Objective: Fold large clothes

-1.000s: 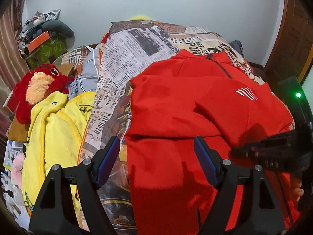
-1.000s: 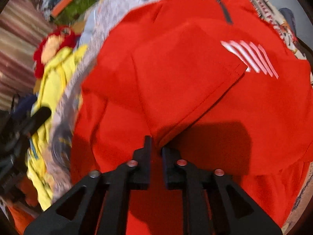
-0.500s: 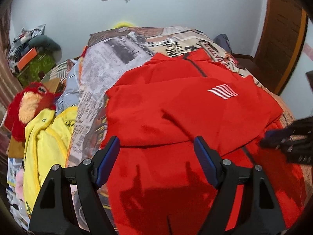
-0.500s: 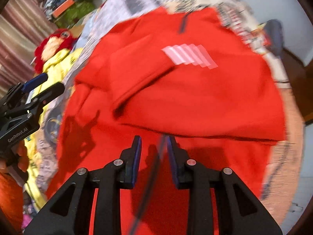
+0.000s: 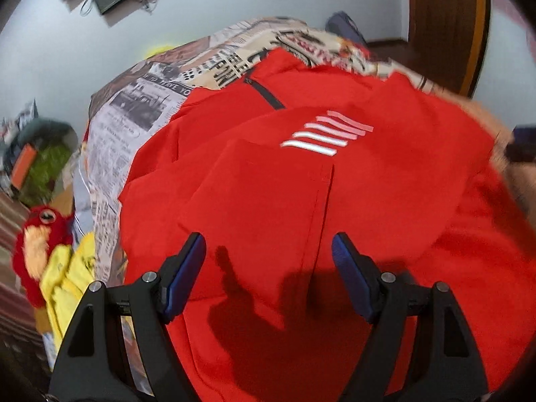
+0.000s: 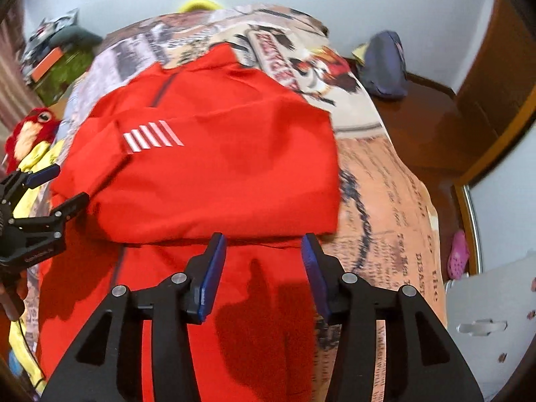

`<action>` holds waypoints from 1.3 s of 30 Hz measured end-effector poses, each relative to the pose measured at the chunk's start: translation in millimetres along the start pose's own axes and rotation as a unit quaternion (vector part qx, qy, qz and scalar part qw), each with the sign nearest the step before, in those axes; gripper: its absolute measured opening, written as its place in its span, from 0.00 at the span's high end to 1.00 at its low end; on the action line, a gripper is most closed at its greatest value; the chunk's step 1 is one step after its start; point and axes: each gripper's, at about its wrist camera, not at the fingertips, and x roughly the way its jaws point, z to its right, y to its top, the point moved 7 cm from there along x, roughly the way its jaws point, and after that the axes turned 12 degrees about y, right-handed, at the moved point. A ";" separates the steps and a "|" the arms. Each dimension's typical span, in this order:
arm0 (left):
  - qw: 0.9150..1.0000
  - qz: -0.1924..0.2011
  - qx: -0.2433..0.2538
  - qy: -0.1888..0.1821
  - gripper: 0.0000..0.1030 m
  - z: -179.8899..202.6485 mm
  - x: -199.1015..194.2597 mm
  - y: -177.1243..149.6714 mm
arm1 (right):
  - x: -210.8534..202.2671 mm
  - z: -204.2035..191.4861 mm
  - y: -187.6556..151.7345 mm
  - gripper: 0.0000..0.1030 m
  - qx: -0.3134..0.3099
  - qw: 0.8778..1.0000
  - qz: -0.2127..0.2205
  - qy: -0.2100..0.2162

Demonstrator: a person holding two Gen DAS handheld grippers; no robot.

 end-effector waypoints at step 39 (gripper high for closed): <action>0.978 0.011 -0.207 -0.015 0.94 -150.8 12.3 -20.8 | 73.2 9.3 18.8 0.58 0.064 0.996 -0.060 0.025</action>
